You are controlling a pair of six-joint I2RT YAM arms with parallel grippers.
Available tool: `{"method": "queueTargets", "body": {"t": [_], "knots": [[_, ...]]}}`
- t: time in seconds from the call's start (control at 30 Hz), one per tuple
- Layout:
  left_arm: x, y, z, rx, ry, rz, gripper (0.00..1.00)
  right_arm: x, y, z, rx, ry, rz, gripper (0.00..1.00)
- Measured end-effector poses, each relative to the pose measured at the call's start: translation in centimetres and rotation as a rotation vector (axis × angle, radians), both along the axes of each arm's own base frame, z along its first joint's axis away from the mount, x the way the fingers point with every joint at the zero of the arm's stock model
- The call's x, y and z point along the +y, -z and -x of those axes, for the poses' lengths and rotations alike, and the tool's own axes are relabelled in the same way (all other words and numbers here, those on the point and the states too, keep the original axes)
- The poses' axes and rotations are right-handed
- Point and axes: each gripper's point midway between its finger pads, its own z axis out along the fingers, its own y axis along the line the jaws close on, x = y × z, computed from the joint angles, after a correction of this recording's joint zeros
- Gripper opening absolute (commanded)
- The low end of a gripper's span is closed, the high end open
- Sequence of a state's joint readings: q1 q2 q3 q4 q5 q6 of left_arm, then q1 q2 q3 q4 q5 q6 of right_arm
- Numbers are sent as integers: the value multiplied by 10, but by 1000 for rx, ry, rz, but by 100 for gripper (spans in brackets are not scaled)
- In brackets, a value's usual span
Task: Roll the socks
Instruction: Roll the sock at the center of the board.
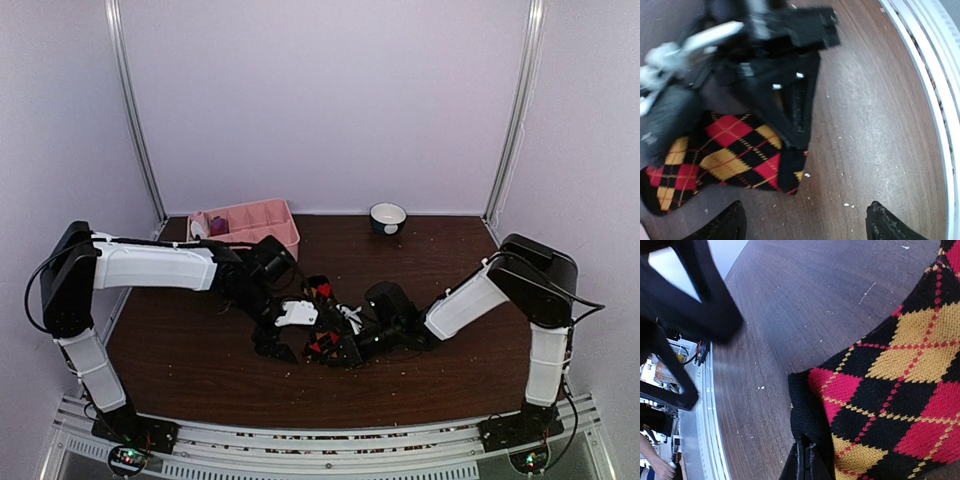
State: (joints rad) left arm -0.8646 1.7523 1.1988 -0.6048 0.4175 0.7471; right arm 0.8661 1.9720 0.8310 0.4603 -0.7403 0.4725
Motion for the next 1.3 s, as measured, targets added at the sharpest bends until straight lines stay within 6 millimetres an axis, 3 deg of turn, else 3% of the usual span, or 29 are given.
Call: {"method": "queueTargets", "body": {"t": [0.23, 0.37, 0.63, 1.07, 1.3], "knots": [[-3, 44, 8, -37, 97, -106, 63, -1, 0, -1, 68, 12, -4, 0], [-8, 59, 8, -64, 127, -144, 54, -1, 1, -1, 86, 13, -6, 0], [-20, 58, 4, -124, 143, -144, 46, -2, 0, -1, 108, 15, -9, 0], [-27, 55, 9, -144, 163, -139, 56, -3, 1, -1, 120, 14, -12, 0], [-31, 52, 16, -141, 183, -127, 45, -3, 1, -1, 133, 19, -14, 0]]}}
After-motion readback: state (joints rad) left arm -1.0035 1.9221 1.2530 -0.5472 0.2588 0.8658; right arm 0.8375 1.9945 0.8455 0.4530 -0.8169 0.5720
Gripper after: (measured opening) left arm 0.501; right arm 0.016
